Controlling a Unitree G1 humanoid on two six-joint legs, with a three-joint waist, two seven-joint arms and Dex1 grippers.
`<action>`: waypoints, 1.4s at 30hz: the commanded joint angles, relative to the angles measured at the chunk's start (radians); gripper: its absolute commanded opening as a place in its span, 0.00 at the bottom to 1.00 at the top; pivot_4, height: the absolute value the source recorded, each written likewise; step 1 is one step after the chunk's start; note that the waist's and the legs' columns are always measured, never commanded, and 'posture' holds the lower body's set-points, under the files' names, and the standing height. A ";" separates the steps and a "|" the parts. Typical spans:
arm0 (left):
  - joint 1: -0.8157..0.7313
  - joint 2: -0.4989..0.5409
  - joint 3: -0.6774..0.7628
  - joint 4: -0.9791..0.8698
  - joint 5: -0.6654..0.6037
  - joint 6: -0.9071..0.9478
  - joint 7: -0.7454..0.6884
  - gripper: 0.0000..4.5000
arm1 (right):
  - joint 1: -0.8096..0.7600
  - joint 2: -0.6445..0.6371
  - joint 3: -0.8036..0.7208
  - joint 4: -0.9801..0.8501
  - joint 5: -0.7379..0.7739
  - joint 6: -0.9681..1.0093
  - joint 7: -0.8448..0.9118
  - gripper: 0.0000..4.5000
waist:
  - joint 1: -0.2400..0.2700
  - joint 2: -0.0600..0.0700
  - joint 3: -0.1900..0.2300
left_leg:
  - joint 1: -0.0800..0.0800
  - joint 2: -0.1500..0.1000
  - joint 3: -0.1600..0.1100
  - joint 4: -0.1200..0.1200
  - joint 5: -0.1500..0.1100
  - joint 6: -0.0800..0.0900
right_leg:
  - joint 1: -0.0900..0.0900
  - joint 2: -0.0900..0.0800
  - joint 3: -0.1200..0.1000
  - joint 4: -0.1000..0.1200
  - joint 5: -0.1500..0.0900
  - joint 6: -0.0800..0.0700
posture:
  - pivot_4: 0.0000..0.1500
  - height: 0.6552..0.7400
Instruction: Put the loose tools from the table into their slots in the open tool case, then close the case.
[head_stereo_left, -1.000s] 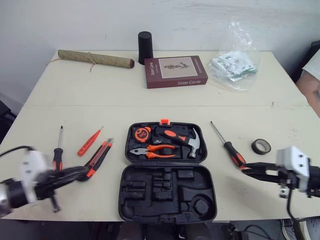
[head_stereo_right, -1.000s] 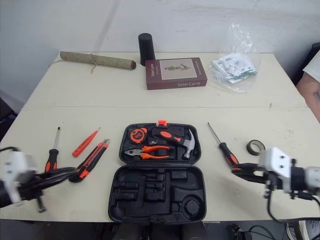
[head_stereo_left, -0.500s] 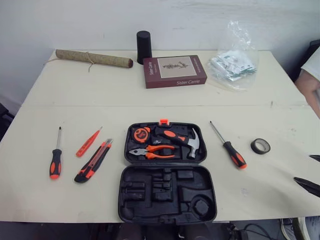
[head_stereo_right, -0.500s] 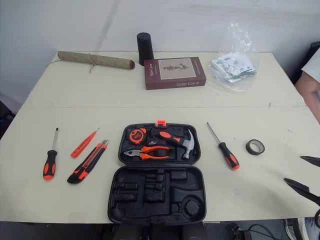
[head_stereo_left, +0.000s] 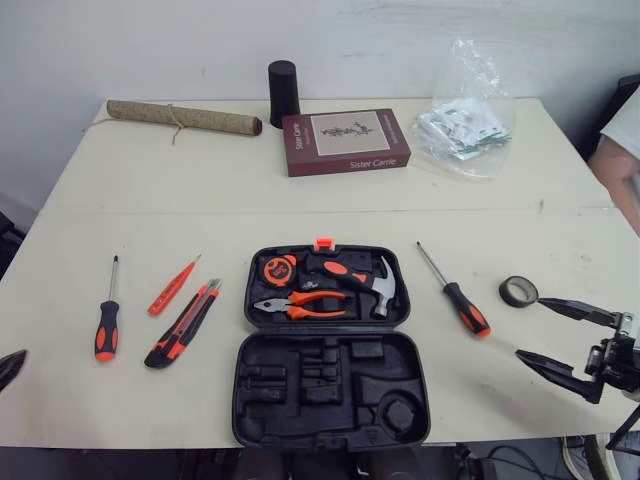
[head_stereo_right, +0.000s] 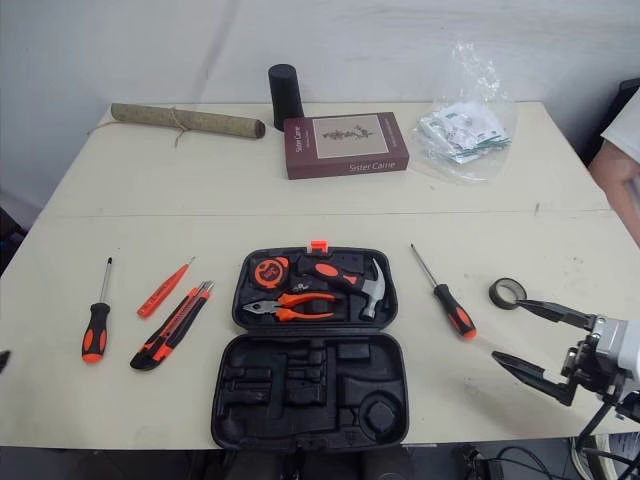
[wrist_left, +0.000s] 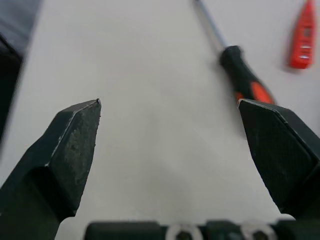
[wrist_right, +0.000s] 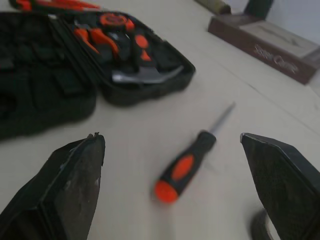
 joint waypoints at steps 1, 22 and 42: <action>-0.007 0.030 -0.014 -0.164 -0.068 0.230 0.127 0.99 | -0.031 0.033 0.039 -0.129 0.098 0.045 0.027 1.00 | -0.001 0.000 0.000 | 0.000 0.000 0.000 0.000 0.000 0.001 | 0.000 0.000 0.000 0.000 0.000 0.000 | 1.00 1.00; -0.491 -0.075 -0.397 -0.129 0.106 0.619 0.593 0.99 | -0.263 0.174 0.363 -0.420 0.074 0.157 -0.062 1.00 | 0.013 -0.001 -0.001 | 0.000 -0.001 -0.002 0.001 0.004 -0.003 | 0.000 0.003 -0.001 0.003 0.000 0.001 | 1.00 1.00; -0.422 0.085 -0.255 -0.181 0.077 0.082 0.012 0.18 | -0.227 0.114 0.261 -0.357 0.011 0.105 -0.085 1.00 | 0.020 -0.006 -0.001 | -0.002 0.000 -0.002 0.001 0.004 -0.004 | -0.001 0.002 -0.001 0.002 0.000 0.000 | 1.00 1.00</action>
